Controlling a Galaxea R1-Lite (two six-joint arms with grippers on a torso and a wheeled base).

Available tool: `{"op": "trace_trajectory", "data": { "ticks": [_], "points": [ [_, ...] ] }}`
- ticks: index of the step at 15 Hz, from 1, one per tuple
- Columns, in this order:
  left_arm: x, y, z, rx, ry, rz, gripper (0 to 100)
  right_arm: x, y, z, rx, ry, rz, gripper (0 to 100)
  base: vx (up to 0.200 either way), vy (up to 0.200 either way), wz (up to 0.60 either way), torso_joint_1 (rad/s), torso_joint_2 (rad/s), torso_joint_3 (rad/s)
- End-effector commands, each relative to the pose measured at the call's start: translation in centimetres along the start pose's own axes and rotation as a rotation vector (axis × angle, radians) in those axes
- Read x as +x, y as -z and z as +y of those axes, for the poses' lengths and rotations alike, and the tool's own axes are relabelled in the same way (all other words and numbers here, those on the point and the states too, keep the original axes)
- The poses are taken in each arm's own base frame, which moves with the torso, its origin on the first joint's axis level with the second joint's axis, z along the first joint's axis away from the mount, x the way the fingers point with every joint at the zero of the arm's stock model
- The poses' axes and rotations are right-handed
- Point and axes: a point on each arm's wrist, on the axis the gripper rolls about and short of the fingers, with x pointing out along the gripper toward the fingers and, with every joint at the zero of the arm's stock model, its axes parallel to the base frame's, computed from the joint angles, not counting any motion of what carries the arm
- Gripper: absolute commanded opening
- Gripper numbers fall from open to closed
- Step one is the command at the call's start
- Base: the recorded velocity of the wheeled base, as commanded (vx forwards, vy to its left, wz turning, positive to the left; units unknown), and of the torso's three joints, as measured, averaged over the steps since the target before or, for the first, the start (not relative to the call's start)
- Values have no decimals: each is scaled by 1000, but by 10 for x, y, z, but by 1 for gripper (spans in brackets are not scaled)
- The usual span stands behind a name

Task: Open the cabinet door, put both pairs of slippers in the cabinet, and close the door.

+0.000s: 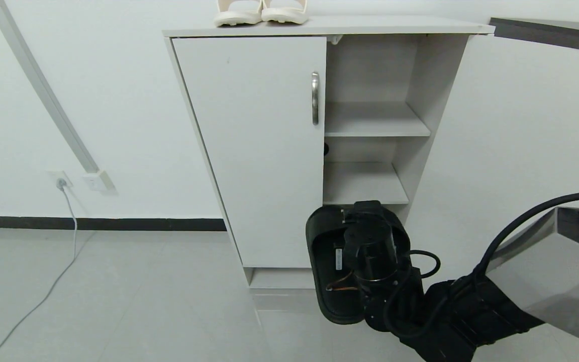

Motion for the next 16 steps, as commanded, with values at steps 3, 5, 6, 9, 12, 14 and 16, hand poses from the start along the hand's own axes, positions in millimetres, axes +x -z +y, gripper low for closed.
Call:
{"op": "trace_trajectory", "data": {
  "ticks": [3, 5, 6, 9, 12, 14, 16],
  "points": [
    [0, 0, 0, 0, -1, 3, 0, 7, 6, -1, -6, 17, 8, 0, 0, -200, 0, 2, 1, -1],
    [0, 0, 0, 0, -1, 3, 0, 7, 6, -2, 0, 18, 4, 0, 0, -200, 0, 0, 0, 2],
    [0, 0, 0, 0, -1, 3, 0, 7, 6, -2, 2, 18, 2, 0, 0, -200, 0, 7, 2, 2],
    [0, 0, 0, 0, -1, 3, 0, 6, 10, -3, -2, 2, 10, 0, 0, -67, 0, 1, 2, 2],
    [0, 0, 0, 0, -1, 3, 0, 11, 6, 5, -5, -62, -7, 0, 0, 0, 0, 0, 0, 0],
    [0, 0, 0, -1, -3, 3, 0, 20, 6, 6, 2, -59, -9, 0, 0, 0, 0, 0, 0, 0],
    [0, 0, 0, -1, -3, 3, 0, 27, 7, 4, 7, -49, -11, 0, 0, 0, 0, 0, 0, 0]
  ]
}}
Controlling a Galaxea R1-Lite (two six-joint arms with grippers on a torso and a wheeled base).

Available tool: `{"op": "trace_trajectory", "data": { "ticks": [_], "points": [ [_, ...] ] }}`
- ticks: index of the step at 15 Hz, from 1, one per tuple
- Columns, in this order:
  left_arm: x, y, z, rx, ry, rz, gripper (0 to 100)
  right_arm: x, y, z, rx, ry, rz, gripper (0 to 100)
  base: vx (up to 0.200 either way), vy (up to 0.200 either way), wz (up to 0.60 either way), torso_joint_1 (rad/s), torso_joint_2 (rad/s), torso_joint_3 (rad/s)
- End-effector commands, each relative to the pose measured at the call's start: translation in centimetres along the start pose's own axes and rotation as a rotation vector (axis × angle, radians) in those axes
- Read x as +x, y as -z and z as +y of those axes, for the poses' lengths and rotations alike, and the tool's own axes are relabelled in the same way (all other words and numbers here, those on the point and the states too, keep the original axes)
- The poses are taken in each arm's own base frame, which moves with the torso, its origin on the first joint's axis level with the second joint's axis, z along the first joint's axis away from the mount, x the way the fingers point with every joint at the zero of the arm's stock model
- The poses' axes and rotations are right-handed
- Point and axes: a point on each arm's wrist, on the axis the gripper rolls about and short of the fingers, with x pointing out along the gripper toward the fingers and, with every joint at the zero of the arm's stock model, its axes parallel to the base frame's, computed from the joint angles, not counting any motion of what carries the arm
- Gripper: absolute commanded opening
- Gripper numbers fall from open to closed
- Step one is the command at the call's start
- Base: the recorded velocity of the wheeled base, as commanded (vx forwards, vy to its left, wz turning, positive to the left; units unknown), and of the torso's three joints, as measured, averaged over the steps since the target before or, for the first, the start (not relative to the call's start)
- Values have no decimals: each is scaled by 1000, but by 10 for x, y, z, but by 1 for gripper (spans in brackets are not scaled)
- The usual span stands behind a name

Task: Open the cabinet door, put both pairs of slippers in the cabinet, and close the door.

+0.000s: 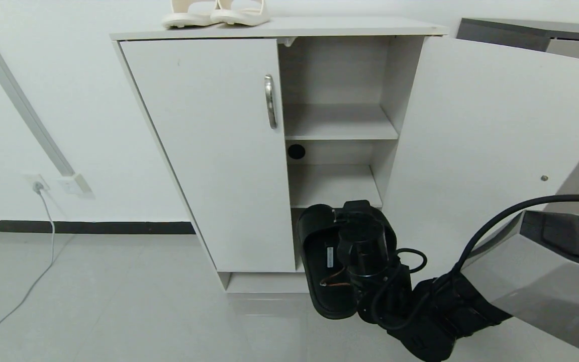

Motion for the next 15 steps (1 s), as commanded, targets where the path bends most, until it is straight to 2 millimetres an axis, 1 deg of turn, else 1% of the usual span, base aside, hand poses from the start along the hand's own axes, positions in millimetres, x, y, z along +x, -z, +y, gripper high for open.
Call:
{"op": "trace_trajectory", "data": {
  "ticks": [1, 7, 15],
  "points": [
    [0, 0, 0, 1, -1, 2, 0, 6, 3, -2, -1, 13, 5, 0, 0, 0, 0, 0, 0, 0],
    [0, 0, 0, 1, 1, 4, 0, 10, 13, 0, -16, 14, 20, 0, 0, 0, 0, 0, 0, -9],
    [0, 0, 0, 2, 1, 4, 0, 9, 13, 3, -11, 16, 9, 0, 0, 0, 0, 2, 2, -184]
  ]
}}
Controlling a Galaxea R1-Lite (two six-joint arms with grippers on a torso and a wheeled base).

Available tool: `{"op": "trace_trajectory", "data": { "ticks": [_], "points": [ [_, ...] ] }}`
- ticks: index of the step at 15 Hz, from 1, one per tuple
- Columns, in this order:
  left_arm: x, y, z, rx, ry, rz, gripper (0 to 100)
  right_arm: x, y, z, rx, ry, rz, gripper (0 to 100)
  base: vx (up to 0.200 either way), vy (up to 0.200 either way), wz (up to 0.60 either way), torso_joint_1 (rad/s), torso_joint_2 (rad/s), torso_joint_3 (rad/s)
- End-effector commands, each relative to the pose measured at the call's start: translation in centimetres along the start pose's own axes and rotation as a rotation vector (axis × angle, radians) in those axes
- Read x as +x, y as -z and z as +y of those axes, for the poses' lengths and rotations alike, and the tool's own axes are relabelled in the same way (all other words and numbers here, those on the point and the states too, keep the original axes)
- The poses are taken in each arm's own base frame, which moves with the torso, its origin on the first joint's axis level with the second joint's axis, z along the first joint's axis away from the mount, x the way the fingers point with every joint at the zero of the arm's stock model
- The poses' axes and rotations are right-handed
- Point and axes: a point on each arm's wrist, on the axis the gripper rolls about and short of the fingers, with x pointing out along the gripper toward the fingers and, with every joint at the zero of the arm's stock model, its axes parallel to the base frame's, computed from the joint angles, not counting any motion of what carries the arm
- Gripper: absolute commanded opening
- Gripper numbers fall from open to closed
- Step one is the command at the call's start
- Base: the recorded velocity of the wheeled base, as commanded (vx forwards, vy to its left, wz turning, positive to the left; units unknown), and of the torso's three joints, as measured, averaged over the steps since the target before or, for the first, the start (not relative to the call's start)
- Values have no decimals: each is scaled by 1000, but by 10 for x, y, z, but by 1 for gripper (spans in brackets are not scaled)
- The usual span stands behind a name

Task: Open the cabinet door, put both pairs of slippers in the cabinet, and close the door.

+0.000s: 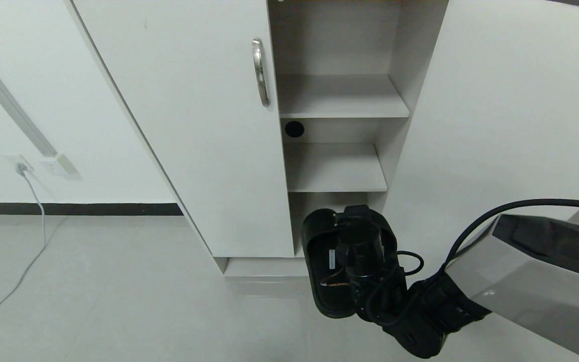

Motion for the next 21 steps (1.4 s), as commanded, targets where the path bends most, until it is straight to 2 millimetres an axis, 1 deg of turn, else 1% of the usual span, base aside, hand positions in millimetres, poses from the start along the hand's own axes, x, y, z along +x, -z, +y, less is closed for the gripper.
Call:
{"op": "trace_trajectory", "data": {
  "ticks": [1, 2, 5, 7, 9, 11, 15, 17, 21],
  "points": [
    [0, 0, 0, 0, 0, 2, 0, -3, -3, 2, 12, -10, -17, 0, 0, 0, 0, 7, 2, -203],
    [0, 0, 0, 0, 0, 2, 0, -6, -4, 4, 10, -20, -44, 0, 0, 0, 0, 7, -2, -193],
    [0, 0, 0, 0, 0, 1, 0, -10, -5, 0, -22, -30, -153, 0, 0, 0, 0, 2, 6, -194],
    [0, 0, 0, 0, 0, 2, 0, -8, -9, -2, -18, -22, -215, 0, 0, 0, 0, 5, -2, -134],
    [0, 0, 0, -2, 0, 2, 0, -4, -6, -5, -22, -3, -211, 0, 0, 0, 0, 0, 0, 0],
    [0, 0, 0, 0, 0, 1, 0, -1, -10, -9, -9, 35, -220, 0, 0, 0, 0, 0, 0, 0],
    [0, 0, 0, 0, 0, 2, 0, -2, -15, -9, 2, 35, -231, 0, 0, 0, 0, 0, 0, 0],
    [0, 0, 0, 0, 0, 2, 0, -3, -19, -9, 8, 35, -239, 0, 200, 0, 0, 0, 5, 5],
    [0, 0, 0, 0, 0, 1, 0, -4, -20, -9, -3, 36, -242, 0, 200, 0, 0, 4, 0, 0]
  ]
}}
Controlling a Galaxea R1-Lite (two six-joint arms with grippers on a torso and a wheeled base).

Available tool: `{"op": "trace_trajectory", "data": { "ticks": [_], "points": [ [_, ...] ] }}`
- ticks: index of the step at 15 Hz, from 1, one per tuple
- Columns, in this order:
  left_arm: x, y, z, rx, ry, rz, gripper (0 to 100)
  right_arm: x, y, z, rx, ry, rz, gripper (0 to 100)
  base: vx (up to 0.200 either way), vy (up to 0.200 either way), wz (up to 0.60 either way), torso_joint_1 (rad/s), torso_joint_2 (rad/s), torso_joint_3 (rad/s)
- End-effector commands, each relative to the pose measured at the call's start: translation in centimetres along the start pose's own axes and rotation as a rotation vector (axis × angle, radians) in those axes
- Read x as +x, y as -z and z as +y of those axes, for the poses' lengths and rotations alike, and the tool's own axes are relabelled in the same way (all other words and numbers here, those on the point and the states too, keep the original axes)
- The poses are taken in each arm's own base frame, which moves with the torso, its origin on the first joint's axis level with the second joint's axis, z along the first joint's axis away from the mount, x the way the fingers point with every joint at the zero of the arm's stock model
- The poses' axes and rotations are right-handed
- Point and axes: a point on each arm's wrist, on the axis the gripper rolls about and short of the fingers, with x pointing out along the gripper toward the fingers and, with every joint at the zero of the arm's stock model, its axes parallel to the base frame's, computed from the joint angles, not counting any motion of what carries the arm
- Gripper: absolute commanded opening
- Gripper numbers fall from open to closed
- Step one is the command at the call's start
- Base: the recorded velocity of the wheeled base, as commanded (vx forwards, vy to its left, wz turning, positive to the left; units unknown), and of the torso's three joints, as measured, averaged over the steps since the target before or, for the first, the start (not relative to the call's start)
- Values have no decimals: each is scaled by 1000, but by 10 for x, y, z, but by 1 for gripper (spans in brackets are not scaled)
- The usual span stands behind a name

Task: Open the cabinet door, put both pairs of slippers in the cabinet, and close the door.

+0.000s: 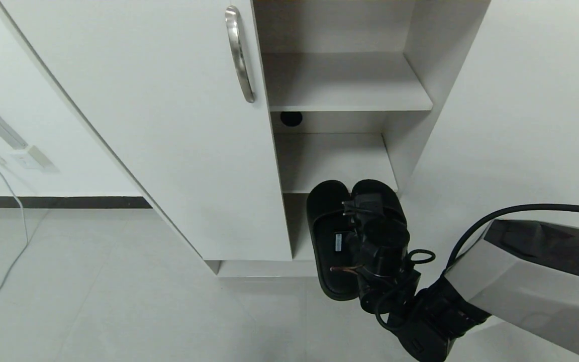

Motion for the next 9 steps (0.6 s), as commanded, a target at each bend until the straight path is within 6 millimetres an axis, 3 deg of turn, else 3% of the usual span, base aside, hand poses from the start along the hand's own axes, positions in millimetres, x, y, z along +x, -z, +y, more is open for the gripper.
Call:
{"op": "trace_trajectory", "data": {
  "ticks": [1, 6, 9],
  "points": [
    [0, 0, 0, 0, 0, 1, 0, 0, -3, 0, 4, -1, -5, 0, 200, 0, 0, 2, 2, 2],
    [0, 0, 0, 0, 0, 1, 0, -2, -1, 1, -6, -6, 0, 0, 200, 0, 0, 3, 2, 1],
    [0, 0, 0, -2, 0, 1, 0, 3, 0, -4, 0, 5, 1, 0, 0, 0, 0, 0, 0, 0]
  ]
}}
